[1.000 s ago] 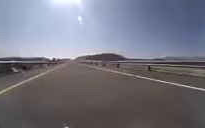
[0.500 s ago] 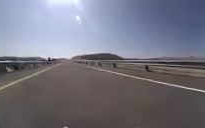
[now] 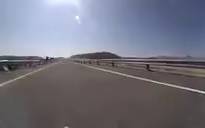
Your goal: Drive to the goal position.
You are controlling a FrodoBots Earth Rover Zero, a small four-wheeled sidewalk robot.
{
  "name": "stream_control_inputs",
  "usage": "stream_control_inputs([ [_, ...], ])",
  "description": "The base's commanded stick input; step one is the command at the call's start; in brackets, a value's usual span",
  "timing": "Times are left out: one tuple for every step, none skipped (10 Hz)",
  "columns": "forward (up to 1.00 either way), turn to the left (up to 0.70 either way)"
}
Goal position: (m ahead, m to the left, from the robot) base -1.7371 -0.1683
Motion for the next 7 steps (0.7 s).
stream_control_inputs([
  [0.7, 0.27],
  [0.7, 0.27],
  [0.7, 0.22],
  [0.7, 0.11],
  [0.7, 0.0],
  [0.7, 0.0],
  [0.7, 0.0],
])
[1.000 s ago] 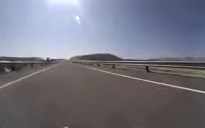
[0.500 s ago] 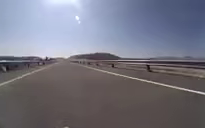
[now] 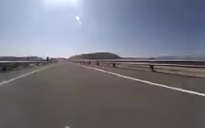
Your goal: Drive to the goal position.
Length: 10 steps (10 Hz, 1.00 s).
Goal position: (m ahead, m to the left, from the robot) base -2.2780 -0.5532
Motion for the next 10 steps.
stream_control_inputs([
  [0.7, 0.0],
  [0.7, 0.0],
  [0.7, 0.0],
  [0.7, 0.0],
  [0.7, 0.0],
  [0.7, 0.0],
  [0.7, 0.0],
  [0.7, 0.13],
  [0.7, 0.25],
  [0.7, 0.0],
])
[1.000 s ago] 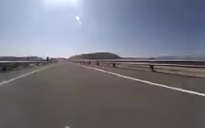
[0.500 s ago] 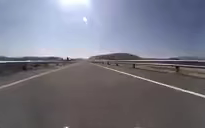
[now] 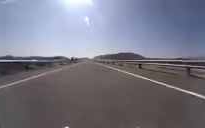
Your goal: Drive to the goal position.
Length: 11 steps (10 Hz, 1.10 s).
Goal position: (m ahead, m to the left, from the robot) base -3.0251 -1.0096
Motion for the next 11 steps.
stream_control_inputs([
  [0.7, 0.0],
  [0.7, 0.0],
  [0.7, 0.0],
  [0.7, 0.0],
  [0.7, 0.0],
  [0.7, 0.0],
  [0.7, 0.0],
  [0.7, 0.0],
  [0.7, 0.0],
  [0.7, 0.0],
  [0.7, 0.0],
])
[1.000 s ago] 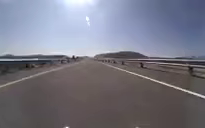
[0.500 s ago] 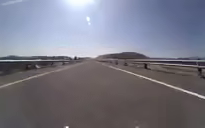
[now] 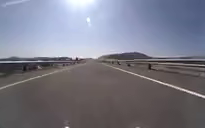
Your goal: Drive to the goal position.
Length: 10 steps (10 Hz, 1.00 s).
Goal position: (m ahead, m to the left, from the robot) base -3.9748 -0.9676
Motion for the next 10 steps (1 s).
stream_control_inputs([
  [0.7, 0.0],
  [0.7, 0.0],
  [0.7, 0.0],
  [0.7, 0.0],
  [0.7, 0.0],
  [0.7, 0.0],
  [0.7, 0.0],
  [0.7, 0.0],
  [0.7, 0.0],
  [0.7, 0.0],
])
